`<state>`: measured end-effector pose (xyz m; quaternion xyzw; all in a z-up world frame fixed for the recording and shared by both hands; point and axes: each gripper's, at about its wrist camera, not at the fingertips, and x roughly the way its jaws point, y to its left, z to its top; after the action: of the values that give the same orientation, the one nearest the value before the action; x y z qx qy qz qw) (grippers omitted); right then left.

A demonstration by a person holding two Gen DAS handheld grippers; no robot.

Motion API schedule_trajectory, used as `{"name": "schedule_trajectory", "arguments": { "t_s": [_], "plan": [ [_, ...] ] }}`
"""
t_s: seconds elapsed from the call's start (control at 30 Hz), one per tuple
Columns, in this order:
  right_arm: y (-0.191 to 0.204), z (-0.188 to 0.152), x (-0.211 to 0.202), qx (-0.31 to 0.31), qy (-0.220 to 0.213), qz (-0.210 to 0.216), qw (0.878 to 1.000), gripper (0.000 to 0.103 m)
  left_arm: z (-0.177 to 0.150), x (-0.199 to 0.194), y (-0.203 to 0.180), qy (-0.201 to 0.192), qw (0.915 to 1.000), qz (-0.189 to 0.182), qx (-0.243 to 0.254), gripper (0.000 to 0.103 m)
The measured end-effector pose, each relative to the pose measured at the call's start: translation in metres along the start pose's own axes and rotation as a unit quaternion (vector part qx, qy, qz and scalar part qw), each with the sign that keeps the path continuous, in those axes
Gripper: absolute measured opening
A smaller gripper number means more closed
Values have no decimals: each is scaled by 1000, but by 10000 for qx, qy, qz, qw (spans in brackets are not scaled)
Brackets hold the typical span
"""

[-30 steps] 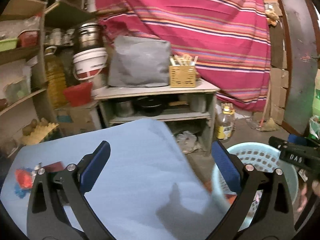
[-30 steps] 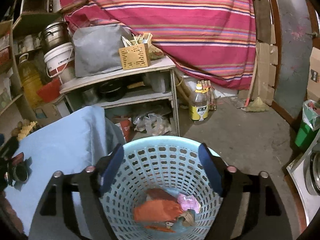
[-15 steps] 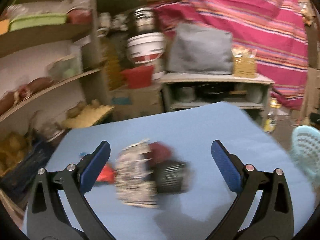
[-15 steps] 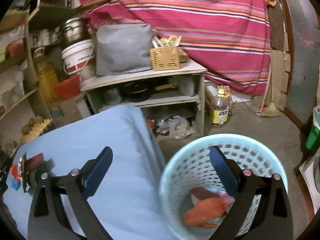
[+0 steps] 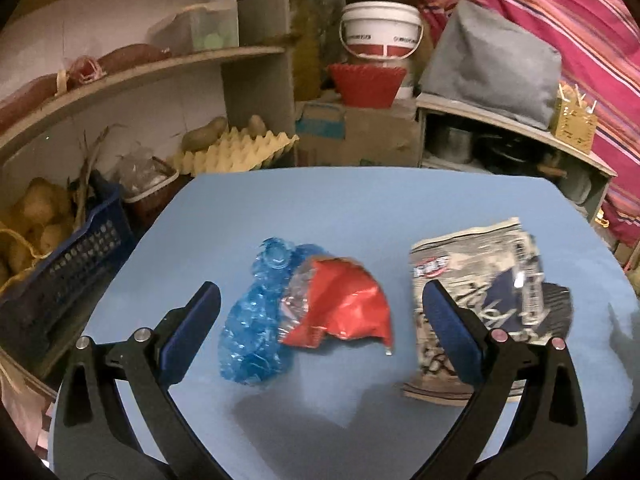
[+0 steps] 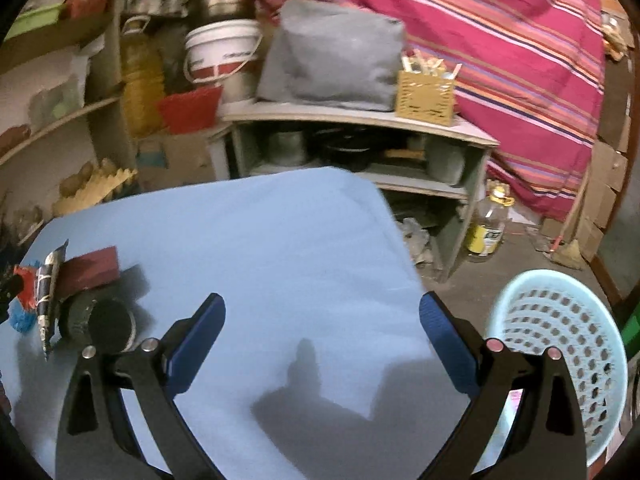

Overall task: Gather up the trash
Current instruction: 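Return to the table and grasp the red foil wrapper with the left tool, then grasp the white-and-navy printed snack bag with the right tool while the left tool holds the wrapper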

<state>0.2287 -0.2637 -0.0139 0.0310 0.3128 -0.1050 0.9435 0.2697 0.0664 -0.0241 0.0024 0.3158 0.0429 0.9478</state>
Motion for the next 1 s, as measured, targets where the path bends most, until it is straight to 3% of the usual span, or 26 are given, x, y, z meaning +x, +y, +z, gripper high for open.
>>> {"name": "schedule_trajectory", "arguments": {
  "t_s": [0.27,0.33,0.5,0.57,0.77,1.0],
  "plan": [
    [38,-4,13,-220,132,191,9995,95,2,26,4,153,9998,-120,103,97],
    [42,-4,13,-306,119,162,9993,95,3,30,1,140,9997,-126,182,92],
    [39,-5,14,-199,186,237,9993,95,1,39,-5,304,9986,-337,260,55],
    [37,-4,14,-139,199,271,9993,95,-1,39,-5,299,9984,-389,263,49],
    [44,-6,8,-91,189,379,9991,95,0,24,4,131,9987,-492,81,40],
    [78,-5,-23,-317,-212,545,9978,95,3,-13,26,-203,9991,-368,-51,40]
  ]
}}
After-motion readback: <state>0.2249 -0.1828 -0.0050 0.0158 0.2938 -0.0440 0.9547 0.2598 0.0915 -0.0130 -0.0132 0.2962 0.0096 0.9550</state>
